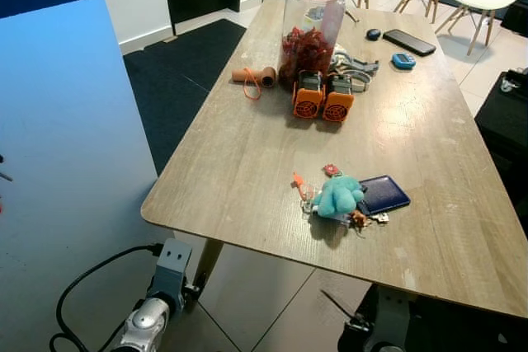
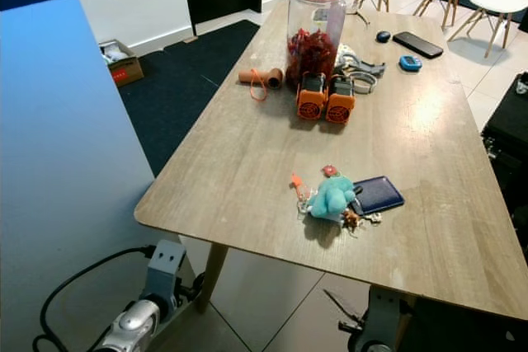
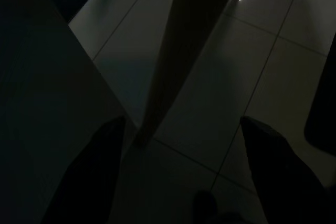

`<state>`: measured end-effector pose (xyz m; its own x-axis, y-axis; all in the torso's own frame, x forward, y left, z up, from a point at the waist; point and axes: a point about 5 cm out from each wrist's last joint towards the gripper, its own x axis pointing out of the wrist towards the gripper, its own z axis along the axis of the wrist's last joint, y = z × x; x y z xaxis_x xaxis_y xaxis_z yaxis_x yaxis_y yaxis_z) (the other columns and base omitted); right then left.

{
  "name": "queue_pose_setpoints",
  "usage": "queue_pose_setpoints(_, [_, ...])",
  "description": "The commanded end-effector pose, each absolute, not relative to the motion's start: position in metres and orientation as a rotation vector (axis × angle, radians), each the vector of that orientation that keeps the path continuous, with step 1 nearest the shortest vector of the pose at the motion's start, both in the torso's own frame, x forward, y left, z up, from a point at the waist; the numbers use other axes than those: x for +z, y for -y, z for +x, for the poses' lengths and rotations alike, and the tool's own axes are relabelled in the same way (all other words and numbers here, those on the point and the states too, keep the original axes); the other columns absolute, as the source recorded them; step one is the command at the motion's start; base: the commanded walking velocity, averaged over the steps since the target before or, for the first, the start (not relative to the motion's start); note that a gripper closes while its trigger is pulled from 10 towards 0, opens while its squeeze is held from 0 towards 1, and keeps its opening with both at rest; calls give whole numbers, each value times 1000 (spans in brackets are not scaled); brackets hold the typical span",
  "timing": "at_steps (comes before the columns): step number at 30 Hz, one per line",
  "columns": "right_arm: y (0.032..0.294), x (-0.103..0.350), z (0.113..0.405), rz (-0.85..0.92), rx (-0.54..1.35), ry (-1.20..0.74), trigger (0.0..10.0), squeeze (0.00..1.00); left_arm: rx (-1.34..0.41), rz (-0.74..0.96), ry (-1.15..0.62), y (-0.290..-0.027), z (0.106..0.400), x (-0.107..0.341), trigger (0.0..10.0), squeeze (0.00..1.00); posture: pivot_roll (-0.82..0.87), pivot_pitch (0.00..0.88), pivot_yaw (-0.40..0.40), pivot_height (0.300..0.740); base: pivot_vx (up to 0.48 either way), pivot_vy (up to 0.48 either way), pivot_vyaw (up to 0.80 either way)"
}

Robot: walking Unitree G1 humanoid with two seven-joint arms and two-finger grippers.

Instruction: Hang keys on a hook

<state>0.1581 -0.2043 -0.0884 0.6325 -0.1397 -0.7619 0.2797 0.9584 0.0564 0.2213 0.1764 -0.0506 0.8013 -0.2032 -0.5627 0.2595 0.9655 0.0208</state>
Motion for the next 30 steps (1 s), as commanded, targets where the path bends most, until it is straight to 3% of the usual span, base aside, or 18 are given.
queue_pose_setpoints(1, [205, -89, 157, 182, -256, -859, 10000, 0, -246, 88, -604, -177, 220, -52, 10000, 0, 72, 45, -48, 740, 0, 0, 0])
queue_pose_setpoints(7, [203, -89, 158, 165, -246, -858, 10000, 0, -256, 88, -606, -176, 219, -52, 10000, 0, 71, 43, -46, 740, 0, 0, 0])
queue_pose_setpoints(30, [202, -89, 159, 157, -241, -860, 10000, 0, -262, 78, -592, -175, 221, -51, 10000, 0, 72, 42, -47, 740, -279, 0, 0])
